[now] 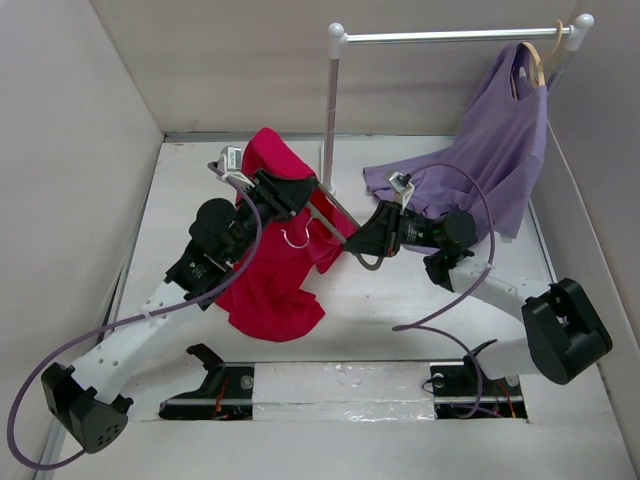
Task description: Place the t-shirt on the hanger
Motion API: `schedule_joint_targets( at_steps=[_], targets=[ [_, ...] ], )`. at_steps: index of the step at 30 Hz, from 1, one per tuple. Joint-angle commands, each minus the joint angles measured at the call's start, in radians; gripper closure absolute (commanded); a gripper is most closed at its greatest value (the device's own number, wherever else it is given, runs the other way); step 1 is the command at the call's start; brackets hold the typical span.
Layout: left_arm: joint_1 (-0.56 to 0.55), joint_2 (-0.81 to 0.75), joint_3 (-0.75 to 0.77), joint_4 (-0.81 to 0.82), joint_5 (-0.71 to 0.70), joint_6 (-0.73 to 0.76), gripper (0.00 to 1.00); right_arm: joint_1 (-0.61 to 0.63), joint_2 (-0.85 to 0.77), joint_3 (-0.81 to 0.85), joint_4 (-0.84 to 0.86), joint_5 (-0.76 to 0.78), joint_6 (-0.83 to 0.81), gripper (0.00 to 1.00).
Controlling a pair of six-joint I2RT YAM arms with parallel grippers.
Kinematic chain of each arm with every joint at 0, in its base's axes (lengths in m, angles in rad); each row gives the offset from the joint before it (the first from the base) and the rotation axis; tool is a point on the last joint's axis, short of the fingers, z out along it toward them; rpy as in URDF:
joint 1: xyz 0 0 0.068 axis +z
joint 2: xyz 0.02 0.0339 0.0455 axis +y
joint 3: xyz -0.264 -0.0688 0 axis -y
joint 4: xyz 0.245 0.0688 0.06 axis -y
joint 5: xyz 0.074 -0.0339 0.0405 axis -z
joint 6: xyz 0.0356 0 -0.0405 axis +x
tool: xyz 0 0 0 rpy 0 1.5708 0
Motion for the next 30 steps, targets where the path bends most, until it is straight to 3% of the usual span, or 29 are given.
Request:
schedule_joint_targets(
  at_steps=[1, 4, 11, 21, 22, 24, 25, 28, 30],
  targets=[
    [-0.018, 0.009, -0.015, 0.045, 0.102, -0.012, 0.71, 0.012, 0.005, 0.065, 0.126, 0.076, 0.0, 1.0],
    [-0.018, 0.003, -0.02, 0.045, 0.076, -0.008, 0.7, 0.012, 0.005, 0.056, 0.124, 0.073, 0.0, 1.0],
    [-0.018, -0.014, -0.024, 0.048, 0.019, 0.009, 1.0, 0.012, -0.007, 0.014, 0.135, 0.076, -0.003, 1.0],
    [-0.018, -0.048, -0.014, 0.027, 0.011, 0.049, 1.0, 0.022, -0.045, -0.026, 0.032, 0.064, -0.077, 0.98],
    [-0.018, -0.051, -0.008, 0.013, 0.011, 0.057, 1.0, 0.022, -0.067, -0.026, -0.026, 0.062, -0.094, 0.85],
    [-0.018, -0.06, 0.005, -0.006, 0.008, 0.066, 1.0, 0.022, -0.098, -0.026, -0.11, 0.07, -0.182, 0.69],
    [-0.018, -0.068, 0.006, -0.013, 0.007, 0.066, 1.0, 0.022, -0.142, -0.026, -0.211, 0.079, -0.216, 0.55],
    [-0.018, -0.089, 0.02, -0.038, 0.005, 0.071, 1.0, 0.011, -0.209, -0.014, -0.395, 0.134, -0.346, 0.38],
    [-0.018, -0.101, 0.035, -0.056, 0.017, 0.074, 1.0, -0.02, -0.26, -0.001, -0.478, 0.159, -0.431, 0.35]
  ],
)
